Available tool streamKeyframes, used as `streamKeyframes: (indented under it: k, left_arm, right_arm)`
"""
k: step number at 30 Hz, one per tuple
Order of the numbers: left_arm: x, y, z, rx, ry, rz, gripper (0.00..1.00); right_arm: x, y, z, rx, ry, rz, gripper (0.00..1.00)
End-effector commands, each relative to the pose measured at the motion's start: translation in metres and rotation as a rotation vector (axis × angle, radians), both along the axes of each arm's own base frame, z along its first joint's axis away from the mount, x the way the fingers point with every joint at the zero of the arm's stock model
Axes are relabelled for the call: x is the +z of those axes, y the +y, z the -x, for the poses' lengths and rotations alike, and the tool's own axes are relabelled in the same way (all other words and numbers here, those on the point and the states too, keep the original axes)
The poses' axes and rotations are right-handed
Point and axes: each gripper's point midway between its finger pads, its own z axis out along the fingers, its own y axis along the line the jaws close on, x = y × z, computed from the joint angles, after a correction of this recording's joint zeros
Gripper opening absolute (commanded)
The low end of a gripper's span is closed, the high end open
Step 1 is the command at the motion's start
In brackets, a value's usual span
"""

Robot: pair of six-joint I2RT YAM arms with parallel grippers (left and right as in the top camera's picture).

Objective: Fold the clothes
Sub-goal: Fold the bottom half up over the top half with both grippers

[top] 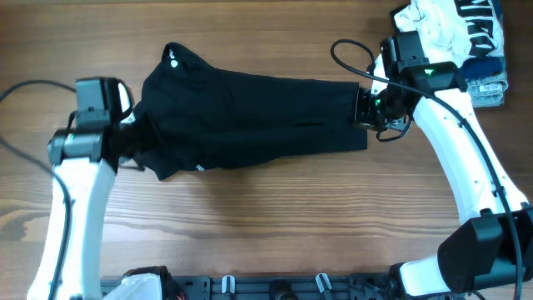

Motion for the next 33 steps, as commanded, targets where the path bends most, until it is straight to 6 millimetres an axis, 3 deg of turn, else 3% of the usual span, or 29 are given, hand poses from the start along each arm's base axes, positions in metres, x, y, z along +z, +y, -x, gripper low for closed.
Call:
streamKeyframes:
  k: [1,4,9,13,21,22,24,25,26,27,29,33]
  left_arm:
    - [-0.026,0.004,-0.023,-0.025,0.037,-0.009,0.04]
    - [-0.035,0.006,-0.048,-0.025,-0.014,-0.014,0.04]
    - [-0.029,0.015,-0.081,-0.005,-0.129,-0.060,0.04]
    - [-0.035,0.016,-0.083,-0.004,-0.118,-0.062,0.04]
    - [-0.062,0.008,-0.079,-0.025,-0.038,-0.016,0.04]
    - [-0.067,0.008,-0.078,-0.026,-0.022,-0.014,0.11]
    - [-0.077,0.007,-0.074,-0.027,0.018,-0.011,0.70]
    - [-0.080,0.008,-0.072,-0.026,0.032,-0.013,0.91]
    - [-0.082,0.010,-0.068,-0.020,0.048,-0.024,1.00]
    - [-0.083,0.015,-0.066,-0.008,0.060,-0.052,1.00]
    - [-0.083,0.022,-0.065,0.006,0.065,-0.088,1.00]
    - [-0.063,0.023,-0.073,-0.017,0.042,-0.101,1.00]
  right_arm:
    - [-0.034,-0.009,-0.003,-0.003,0.061,0.057,0.04]
    - [-0.062,-0.007,-0.017,-0.003,0.083,0.061,0.04]
    - [-0.098,-0.004,-0.041,-0.001,0.073,0.060,0.04]
    - [-0.112,-0.003,-0.044,0.000,0.087,0.063,0.04]
    - [-0.114,-0.006,-0.043,-0.004,0.096,0.071,0.04]
    - [-0.114,-0.006,-0.043,-0.004,0.096,0.071,0.08]
    - [-0.114,-0.006,-0.042,-0.004,0.098,0.071,0.45]
    - [-0.114,-0.006,-0.043,-0.004,0.097,0.071,0.60]
    - [-0.113,-0.006,-0.043,-0.003,0.095,0.071,0.71]
    - [-0.110,-0.006,-0.046,-0.002,0.088,0.069,0.82]
    - [-0.097,-0.007,-0.054,0.036,0.067,0.071,0.86]
    - [-0.024,-0.008,-0.087,0.120,-0.047,0.109,0.96]
